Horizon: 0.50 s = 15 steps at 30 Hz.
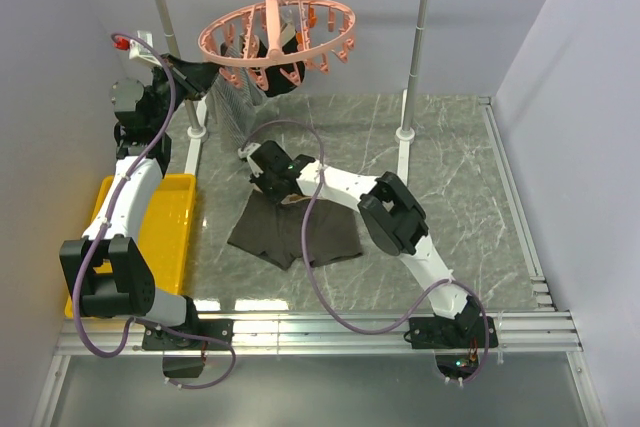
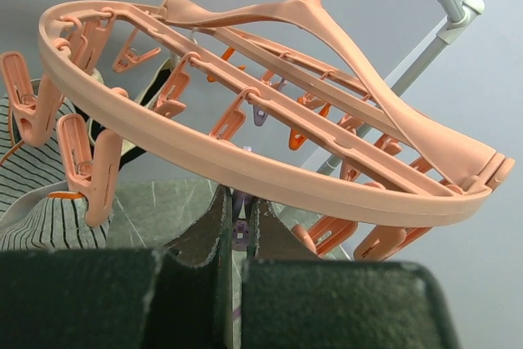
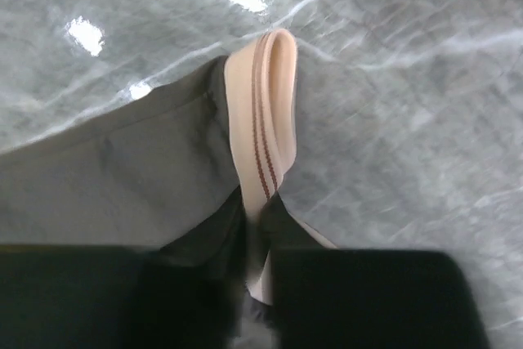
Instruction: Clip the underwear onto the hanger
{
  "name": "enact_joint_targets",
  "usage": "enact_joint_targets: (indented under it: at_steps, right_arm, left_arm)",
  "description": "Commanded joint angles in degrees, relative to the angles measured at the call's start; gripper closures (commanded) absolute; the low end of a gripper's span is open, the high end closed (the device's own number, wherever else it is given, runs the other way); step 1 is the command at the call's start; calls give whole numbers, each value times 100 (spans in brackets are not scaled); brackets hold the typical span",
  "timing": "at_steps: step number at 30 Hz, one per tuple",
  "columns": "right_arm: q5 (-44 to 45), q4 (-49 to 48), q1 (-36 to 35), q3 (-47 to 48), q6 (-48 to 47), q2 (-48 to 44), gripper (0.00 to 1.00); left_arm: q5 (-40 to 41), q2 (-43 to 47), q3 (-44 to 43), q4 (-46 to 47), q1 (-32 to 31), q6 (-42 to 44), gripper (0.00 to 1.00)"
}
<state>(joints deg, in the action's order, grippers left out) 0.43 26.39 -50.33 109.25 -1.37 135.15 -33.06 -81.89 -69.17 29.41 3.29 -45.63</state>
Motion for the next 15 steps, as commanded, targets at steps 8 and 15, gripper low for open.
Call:
enact_joint_targets:
  at_steps: [8, 15]
  right_arm:
    - [221, -520, -56, -563, -644, -744, 100]
    - [485, -1127, -118, -528, -997, -1552, 100]
  left_arm:
    - [28, 270, -238, -110, 5, 168, 100]
    - [115, 331, -273, -400, 5, 396, 100]
